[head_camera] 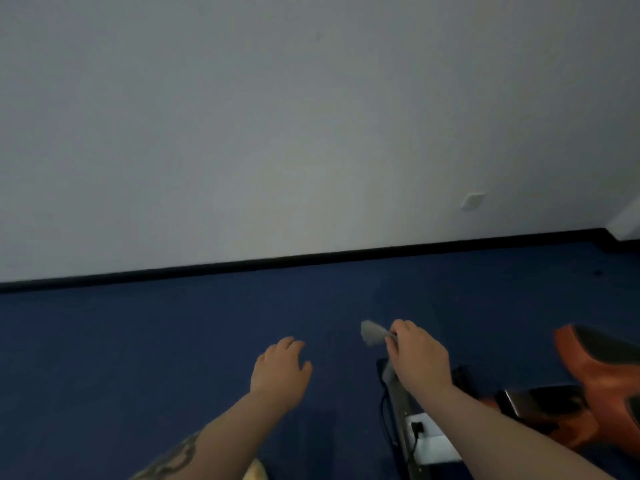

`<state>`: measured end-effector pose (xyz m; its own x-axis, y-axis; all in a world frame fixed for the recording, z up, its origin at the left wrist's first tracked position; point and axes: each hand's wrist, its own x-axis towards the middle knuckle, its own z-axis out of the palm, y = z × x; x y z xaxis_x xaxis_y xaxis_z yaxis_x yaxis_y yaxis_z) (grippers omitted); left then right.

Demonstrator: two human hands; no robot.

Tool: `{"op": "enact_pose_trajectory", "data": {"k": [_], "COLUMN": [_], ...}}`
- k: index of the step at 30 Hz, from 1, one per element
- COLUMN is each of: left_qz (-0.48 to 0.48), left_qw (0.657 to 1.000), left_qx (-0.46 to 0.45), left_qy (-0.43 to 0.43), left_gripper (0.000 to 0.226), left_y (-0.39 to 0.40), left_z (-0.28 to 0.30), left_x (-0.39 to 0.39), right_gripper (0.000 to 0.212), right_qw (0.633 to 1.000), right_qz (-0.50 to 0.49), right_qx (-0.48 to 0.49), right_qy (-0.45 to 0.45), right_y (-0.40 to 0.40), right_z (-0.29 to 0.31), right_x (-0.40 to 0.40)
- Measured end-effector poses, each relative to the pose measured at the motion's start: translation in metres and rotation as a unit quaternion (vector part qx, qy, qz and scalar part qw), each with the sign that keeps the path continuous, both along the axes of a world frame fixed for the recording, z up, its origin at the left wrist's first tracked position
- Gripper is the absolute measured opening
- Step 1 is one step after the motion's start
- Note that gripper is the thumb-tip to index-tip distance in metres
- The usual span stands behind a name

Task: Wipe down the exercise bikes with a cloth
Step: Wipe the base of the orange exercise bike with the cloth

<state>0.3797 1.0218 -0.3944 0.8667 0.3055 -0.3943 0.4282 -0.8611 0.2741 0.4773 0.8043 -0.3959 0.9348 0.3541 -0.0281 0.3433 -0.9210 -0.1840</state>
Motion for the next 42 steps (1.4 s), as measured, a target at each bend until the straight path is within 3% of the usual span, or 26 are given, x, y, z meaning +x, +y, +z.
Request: {"op": "enact_pose_trajectory", "data": {"k": [13,25,42], "left_qz": [-0.251,-0.426,-0.531], "left_qw": [0.968,0.902,0.842], "left_qx": [0.006,-0.054,-0.085], "left_qy": [-0.024,-0.041,-0.037], "left_gripper": [0.047,0.05,0.048], "left_y": [0.114,-0.007,-0.164], "left_z": [0.03,0.023,0.019], "left_x": [0.213,0.354,0.569], "right_gripper": [0.018,0.018,0.016], "right_qw": [0.962,0.906,0.837], "right_qz": [-0.27,-0.417,-0.544], "right_qx": [0.041,0.056,0.064], "right_qy": [-0.012,-0.048,-0.016], "right_y": [0.085,0.05,-0.068], "right_z": [0.026,0.04,0.032], "right_x": [0.089,0.172,0.334]}}
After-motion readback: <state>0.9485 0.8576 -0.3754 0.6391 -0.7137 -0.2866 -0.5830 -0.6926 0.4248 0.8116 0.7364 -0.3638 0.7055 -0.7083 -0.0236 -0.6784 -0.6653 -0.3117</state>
